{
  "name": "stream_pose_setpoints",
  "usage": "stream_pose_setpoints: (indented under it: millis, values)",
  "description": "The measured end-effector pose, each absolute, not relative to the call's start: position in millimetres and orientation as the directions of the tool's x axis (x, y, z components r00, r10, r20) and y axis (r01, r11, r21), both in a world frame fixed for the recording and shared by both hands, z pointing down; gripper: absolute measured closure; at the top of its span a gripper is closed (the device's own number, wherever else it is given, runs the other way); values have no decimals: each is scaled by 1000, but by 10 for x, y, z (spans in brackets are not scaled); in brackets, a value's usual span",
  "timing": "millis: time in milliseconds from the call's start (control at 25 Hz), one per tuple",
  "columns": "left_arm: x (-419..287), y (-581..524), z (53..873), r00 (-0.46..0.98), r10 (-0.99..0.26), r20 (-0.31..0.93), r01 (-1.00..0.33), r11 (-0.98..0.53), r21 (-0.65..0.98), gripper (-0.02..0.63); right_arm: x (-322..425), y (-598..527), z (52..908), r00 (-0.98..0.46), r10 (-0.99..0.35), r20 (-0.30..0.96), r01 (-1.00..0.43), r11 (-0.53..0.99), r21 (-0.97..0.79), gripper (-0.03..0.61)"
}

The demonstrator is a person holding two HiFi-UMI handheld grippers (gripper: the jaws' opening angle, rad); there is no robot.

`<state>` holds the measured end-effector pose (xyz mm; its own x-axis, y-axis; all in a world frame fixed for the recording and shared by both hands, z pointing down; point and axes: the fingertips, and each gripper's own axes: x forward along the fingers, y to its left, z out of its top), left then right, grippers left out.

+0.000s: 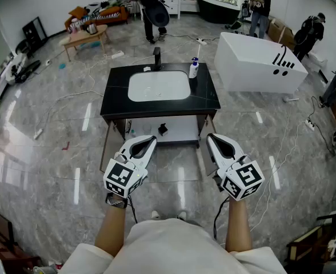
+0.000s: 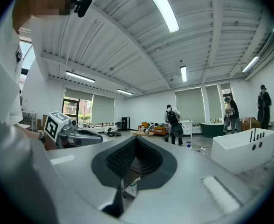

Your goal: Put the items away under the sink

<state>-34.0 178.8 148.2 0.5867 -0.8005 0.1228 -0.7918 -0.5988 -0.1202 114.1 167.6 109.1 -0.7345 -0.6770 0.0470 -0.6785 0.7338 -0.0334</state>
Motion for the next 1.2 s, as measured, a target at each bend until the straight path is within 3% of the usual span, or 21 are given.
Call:
stream_pose_setpoints:
  millis: [720,1200]
  values:
    - [467,1771,1533,585,-798,146,-790,-601,-120,612,1657,1690,1117,-825,-563,49,-565,820,-90,573]
    - [369,1147,1646,577,-802,154,-800,-593,-90,612,1610,1067,1283,-822,-567,62,-570,817,-84,573]
